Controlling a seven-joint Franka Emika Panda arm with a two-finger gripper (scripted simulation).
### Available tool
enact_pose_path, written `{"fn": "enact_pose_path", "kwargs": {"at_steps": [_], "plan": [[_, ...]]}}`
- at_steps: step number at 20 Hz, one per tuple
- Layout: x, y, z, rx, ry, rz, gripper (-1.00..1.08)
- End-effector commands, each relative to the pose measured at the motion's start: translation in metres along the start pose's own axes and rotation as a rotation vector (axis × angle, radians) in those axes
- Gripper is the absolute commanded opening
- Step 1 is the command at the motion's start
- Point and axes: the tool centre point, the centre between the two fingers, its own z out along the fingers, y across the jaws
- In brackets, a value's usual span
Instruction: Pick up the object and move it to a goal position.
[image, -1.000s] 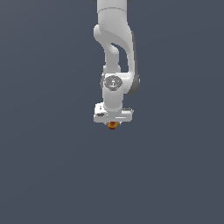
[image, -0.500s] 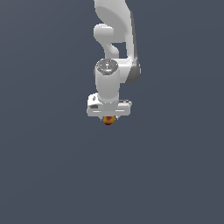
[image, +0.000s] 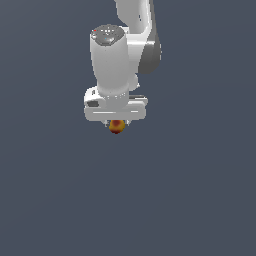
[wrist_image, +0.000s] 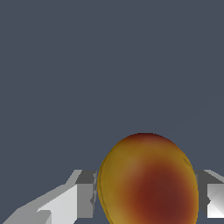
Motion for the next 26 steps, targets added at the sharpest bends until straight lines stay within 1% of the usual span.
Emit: {"fn": "enact_pose_path", "kwargs": {"at_steps": [1,8,13,19,26], "plan": [[0.005,0.007,-0.026,0.0,0.0,0.0,-1.0],[0.02,0.025,-0.094,0.0,0.0,0.0,-1.0],[0.03,0.036,-0.135,0.0,0.0,0.0,-1.0],[0.04,0.047,-0.176,-0.001,0.0,0.0,-1.0],[0.05,0.058,-0.213,-0.001,0.0,0.0,-1.0]]}}
